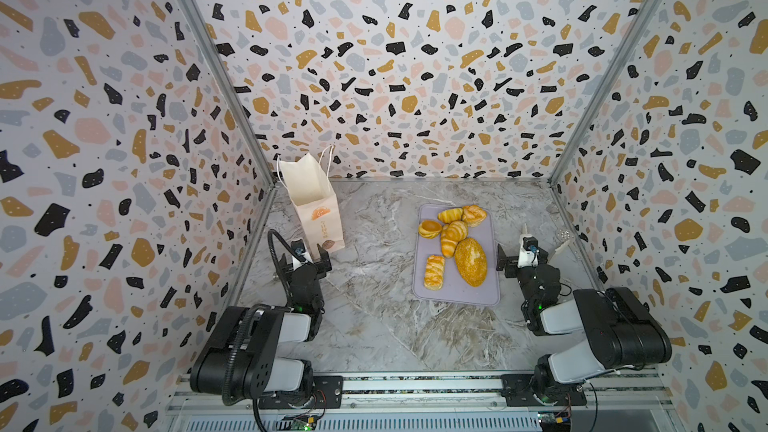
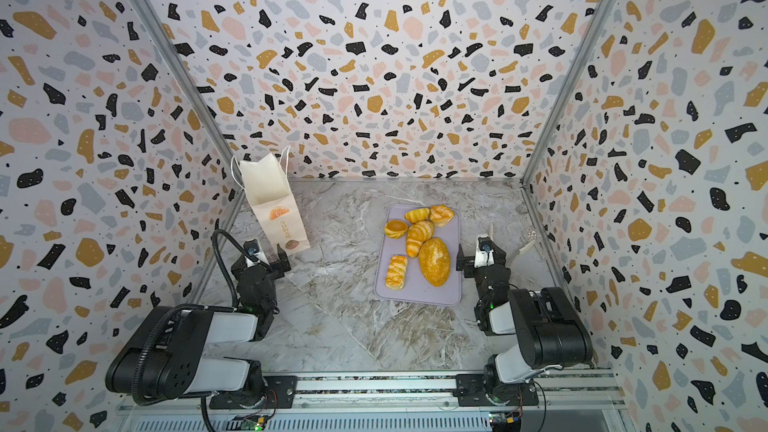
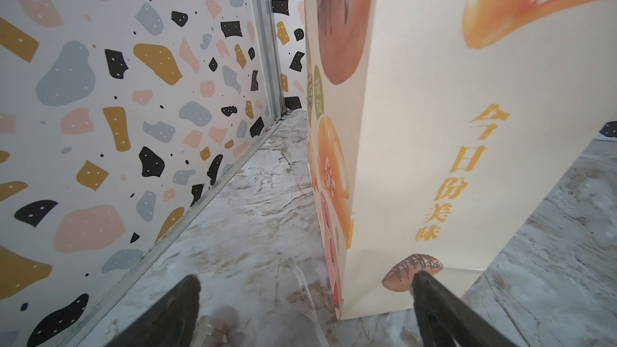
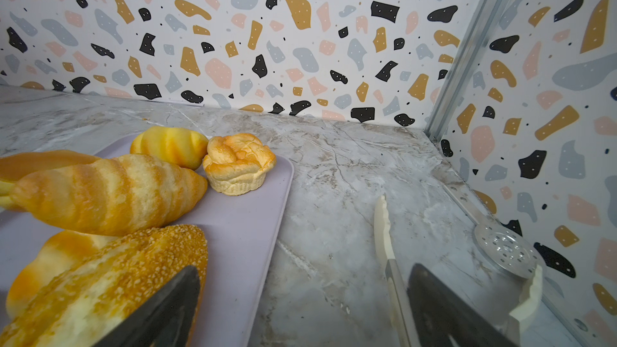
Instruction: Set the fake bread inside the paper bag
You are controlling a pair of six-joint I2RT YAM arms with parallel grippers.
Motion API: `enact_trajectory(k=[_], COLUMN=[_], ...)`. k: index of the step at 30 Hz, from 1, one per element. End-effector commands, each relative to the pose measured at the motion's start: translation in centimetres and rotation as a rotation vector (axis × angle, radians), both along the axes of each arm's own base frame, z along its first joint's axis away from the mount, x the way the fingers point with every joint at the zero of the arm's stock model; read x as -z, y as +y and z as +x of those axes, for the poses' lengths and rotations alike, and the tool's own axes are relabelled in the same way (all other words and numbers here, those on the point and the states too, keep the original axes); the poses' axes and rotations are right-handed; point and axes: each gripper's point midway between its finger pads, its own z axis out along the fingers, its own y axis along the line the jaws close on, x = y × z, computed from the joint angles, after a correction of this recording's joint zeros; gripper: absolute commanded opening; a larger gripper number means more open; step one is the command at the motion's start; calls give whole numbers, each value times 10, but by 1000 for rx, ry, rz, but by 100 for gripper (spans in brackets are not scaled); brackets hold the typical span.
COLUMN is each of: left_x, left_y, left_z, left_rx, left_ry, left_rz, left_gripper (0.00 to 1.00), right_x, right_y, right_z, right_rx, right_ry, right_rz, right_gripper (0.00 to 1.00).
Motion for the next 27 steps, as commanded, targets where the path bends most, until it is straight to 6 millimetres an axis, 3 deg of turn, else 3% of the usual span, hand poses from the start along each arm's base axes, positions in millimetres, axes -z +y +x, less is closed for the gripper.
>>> enact_trajectory(k=[1,15,27], left_x=[-9,-11,-27], left_y=[0,-1,16], left_z=[-1,-2,-19], left_rx=[-5,-1,-119], left_ry=[-51,-60,-103], left_rz=[-13,-13,-44], left_gripper=[100,100,99], right_x=[-6,-8,-18], right_y=[-1,-4,-10], right_z=[4,0,-9], right_rx=[4,34,113], right_ry=[-15,-33,-77], right_rz=[10,4,-12], right_gripper=[99,99,99])
